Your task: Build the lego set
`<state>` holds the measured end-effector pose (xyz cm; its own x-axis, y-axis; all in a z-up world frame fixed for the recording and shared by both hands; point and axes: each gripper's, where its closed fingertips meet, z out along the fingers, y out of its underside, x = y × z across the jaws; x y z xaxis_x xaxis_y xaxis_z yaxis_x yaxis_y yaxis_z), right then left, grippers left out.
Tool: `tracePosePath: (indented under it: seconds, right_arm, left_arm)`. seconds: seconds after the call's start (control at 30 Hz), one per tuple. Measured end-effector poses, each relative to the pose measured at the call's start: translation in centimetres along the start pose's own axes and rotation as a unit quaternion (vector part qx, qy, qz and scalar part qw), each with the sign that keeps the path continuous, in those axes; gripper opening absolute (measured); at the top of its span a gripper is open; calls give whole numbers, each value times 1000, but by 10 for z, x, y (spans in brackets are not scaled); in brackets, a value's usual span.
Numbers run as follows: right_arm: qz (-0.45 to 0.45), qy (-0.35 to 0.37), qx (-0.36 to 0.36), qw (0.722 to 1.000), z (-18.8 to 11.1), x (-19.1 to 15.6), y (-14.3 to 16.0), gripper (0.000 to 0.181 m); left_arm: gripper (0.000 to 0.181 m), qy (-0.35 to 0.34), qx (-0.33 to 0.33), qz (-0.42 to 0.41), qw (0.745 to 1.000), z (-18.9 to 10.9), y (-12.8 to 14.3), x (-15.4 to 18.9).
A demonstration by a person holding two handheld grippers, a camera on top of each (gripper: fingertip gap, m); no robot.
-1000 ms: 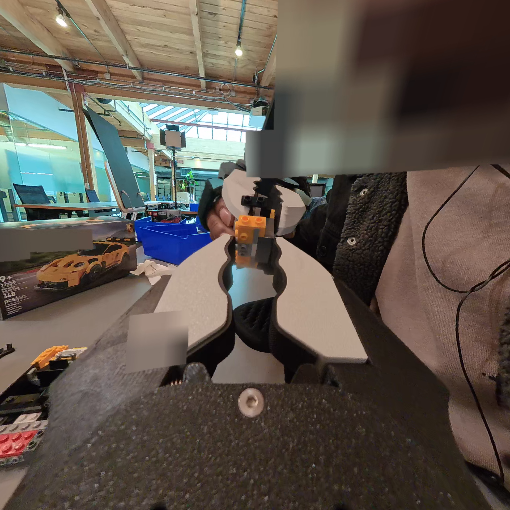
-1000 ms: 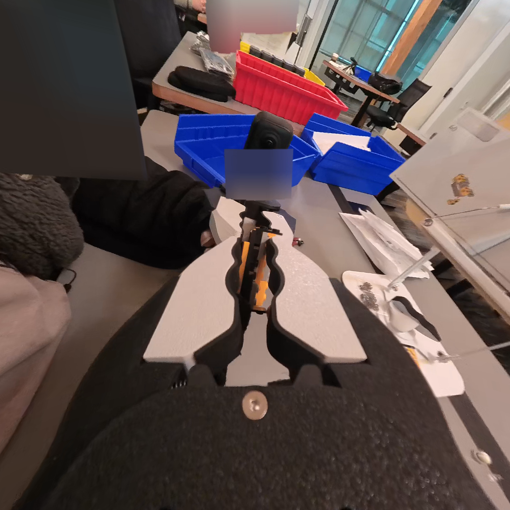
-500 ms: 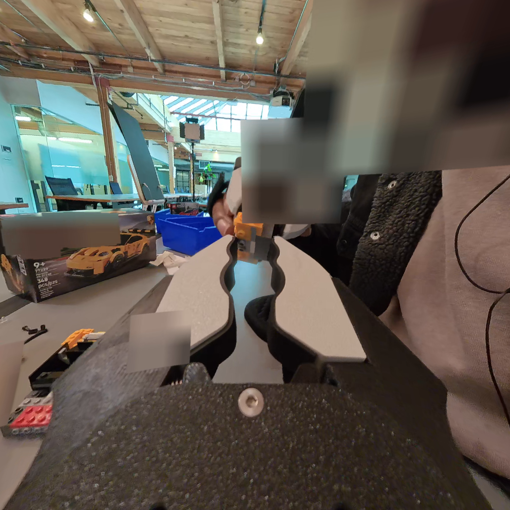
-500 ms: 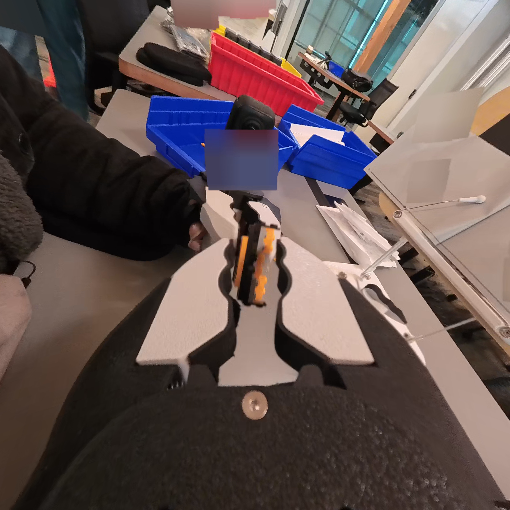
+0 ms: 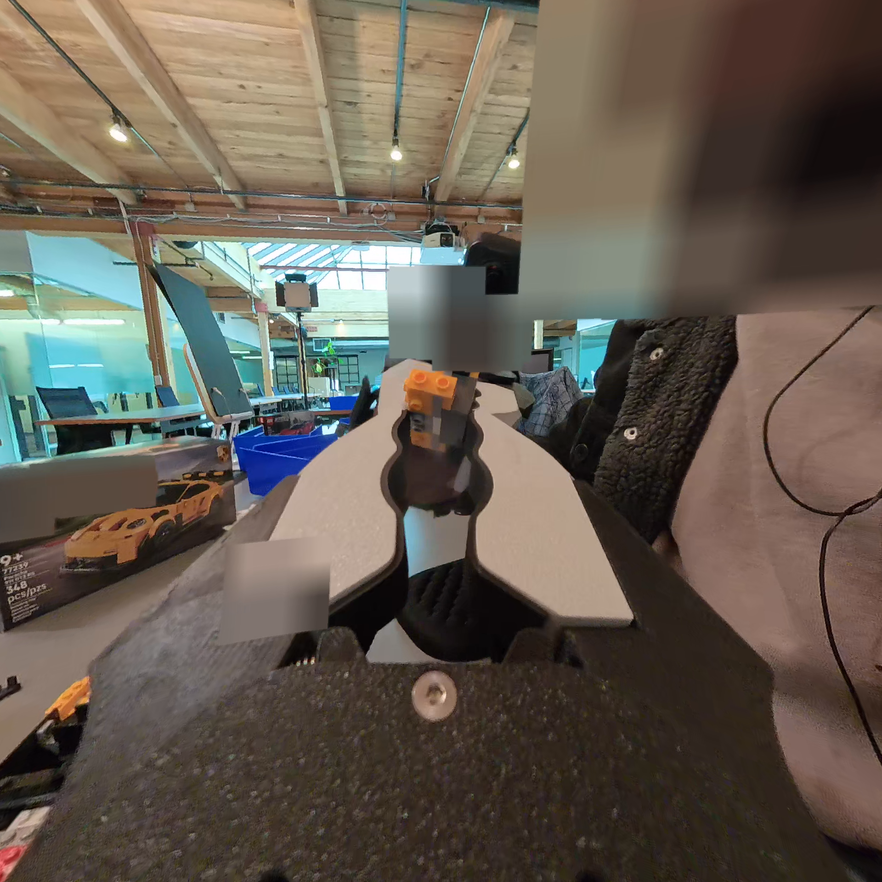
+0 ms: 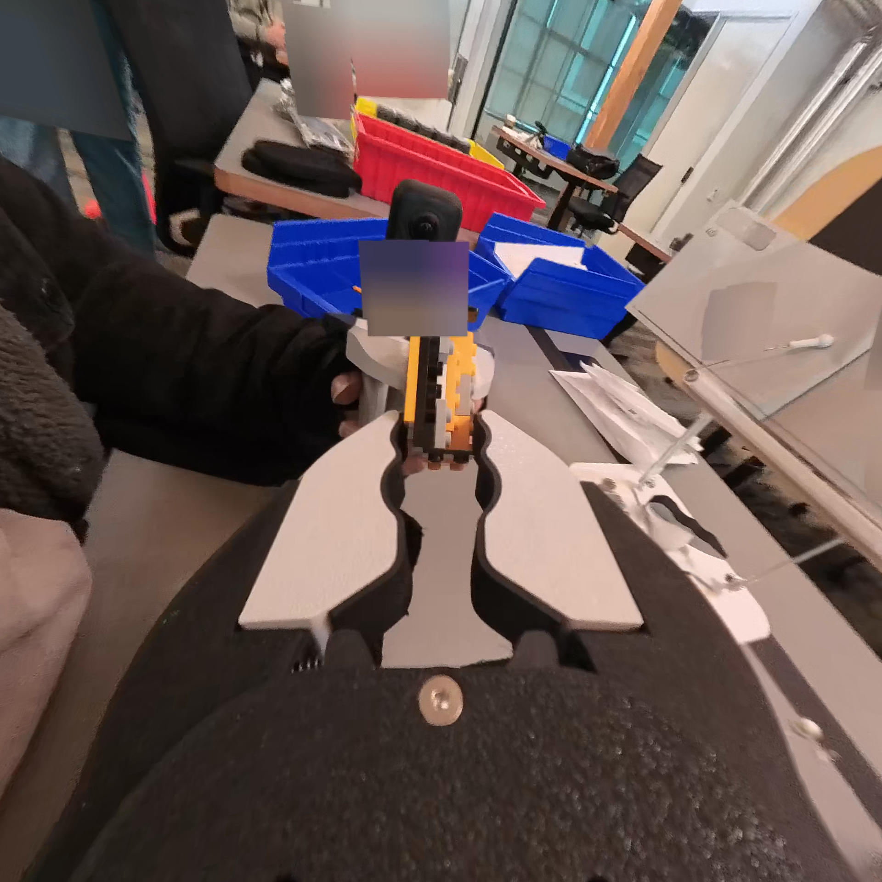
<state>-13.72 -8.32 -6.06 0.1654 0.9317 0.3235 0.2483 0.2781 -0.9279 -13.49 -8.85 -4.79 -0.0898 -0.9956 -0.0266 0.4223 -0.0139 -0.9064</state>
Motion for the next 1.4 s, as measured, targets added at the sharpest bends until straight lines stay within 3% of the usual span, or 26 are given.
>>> tracePosePath:
  seconds: [0.07,0.2,0.37,0.43,0.5,0.7,0.9,1.1,1.3,1.4]
  right_arm:
    - [-45,33,-28,998,-2,4,2,26]
    - [-173,107,-115,972,-7,22,22,26]
    - [-290,130,-166,933,1,31,55,26]
    - [-295,121,-165,933,8,33,64,26]
    - [-298,110,-156,935,15,38,72,26]
    - [-298,69,-128,943,29,47,75,26]
    - [-236,72,-81,966,13,37,54,27]
    - [-45,40,-38,997,0,39,60,37]
    - [189,-74,-7,979,0,37,65,52]
    - [210,-96,-13,973,6,34,69,38]
  left_arm:
    - [22,-5,-17,-9,1000,-1,2,-1]
    - [50,-45,-73,-42,995,-5,11,-9]
    - [51,-127,-117,-105,979,-6,35,-28]
    - [50,-150,-148,-115,971,-9,50,-37]
    - [34,-188,-159,-135,960,-15,59,-51]
    - [31,-216,-119,-189,951,-26,56,-65]
    - [32,-179,-71,-229,954,-8,41,-52]
    - [31,-166,-8,-261,951,-12,41,-60]
    - [30,-120,-30,-133,983,-7,39,-61]
    - [30,-99,-58,-87,990,-2,44,-62]
